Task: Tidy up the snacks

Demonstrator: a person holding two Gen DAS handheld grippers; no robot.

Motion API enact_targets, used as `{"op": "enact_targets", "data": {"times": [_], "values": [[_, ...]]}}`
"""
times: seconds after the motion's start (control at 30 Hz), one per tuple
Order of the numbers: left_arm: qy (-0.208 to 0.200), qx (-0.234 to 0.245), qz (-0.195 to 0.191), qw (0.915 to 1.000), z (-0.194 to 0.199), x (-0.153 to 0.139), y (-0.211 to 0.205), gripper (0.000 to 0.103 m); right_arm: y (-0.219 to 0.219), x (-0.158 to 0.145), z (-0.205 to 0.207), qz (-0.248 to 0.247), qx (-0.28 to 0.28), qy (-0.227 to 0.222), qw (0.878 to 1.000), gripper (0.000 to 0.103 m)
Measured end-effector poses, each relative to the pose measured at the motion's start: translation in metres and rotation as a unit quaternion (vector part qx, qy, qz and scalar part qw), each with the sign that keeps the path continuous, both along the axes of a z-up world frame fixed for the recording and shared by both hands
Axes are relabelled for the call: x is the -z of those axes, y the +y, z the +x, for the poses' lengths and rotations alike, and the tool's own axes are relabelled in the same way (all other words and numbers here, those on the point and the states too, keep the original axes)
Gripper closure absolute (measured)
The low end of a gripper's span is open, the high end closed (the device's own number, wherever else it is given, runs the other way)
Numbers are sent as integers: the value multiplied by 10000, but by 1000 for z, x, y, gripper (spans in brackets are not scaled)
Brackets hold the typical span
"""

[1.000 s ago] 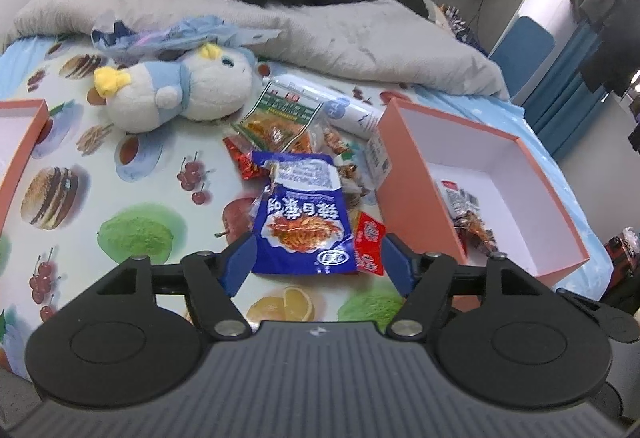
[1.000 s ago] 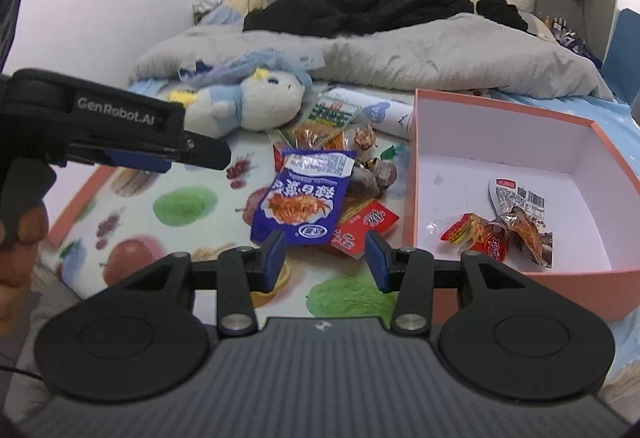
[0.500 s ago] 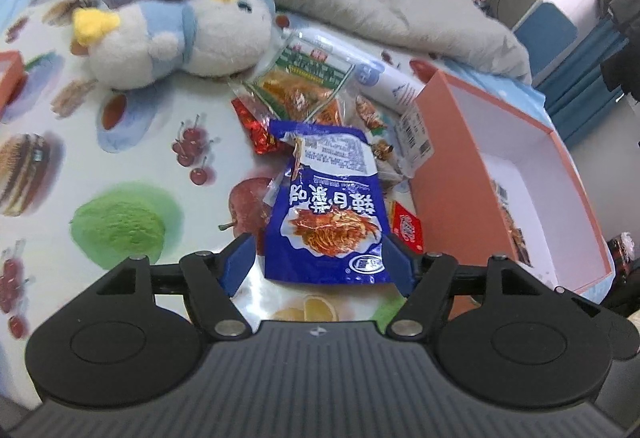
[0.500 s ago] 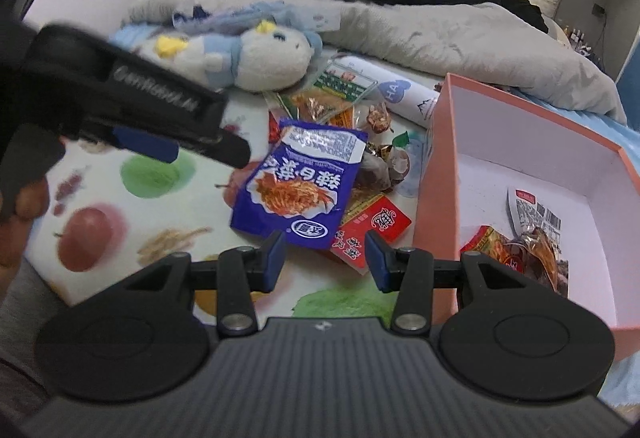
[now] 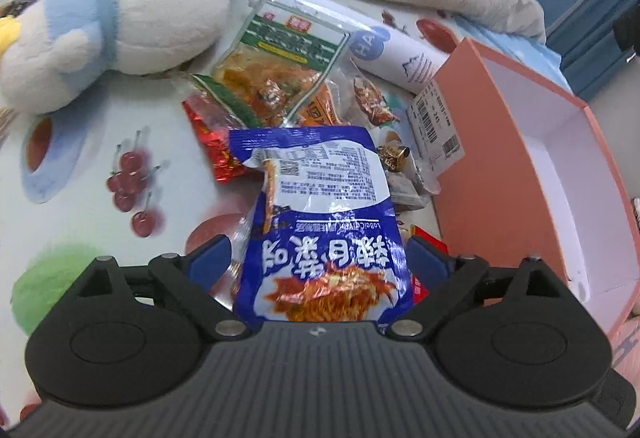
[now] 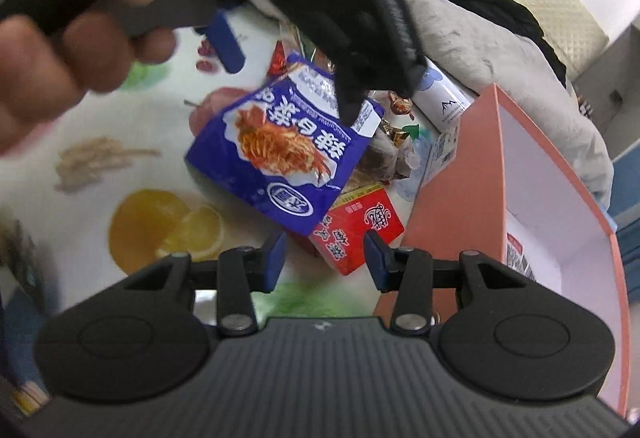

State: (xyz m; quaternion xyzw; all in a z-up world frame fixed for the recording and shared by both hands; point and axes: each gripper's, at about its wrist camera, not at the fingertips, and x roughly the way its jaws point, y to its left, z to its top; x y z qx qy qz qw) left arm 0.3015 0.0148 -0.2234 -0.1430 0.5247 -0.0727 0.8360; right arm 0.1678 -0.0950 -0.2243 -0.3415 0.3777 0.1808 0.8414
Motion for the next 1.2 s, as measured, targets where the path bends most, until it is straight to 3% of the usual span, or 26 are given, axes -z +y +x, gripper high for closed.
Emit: {"op": "enact_targets", "data": {"times": [0.23,0.33,0.67,0.9,1.0,1.2], "values": [[150,70,101,9998,18,16,-13,6,3,20,-2,-522,-315,-249,9978,59],[142,135,206,9996,24,17,-19,7,4,25,-4,-632,-411,-366,9965,64],[68,367,702,9968,39,28,-38,8,5,33,-4,-659,-606,-432,9950,74],[69,257,837,9961,35,26,-34,37,3,30,-7,-691,-690,-484,9940,83],[15,213,801,9966,29,21,-27,44,2,27,-10,-752,-712,-602,9928,96],[-84,30,763,9970,9,5,-12,49,1,19,-19,-681,-690,-616,9934,98]]}}
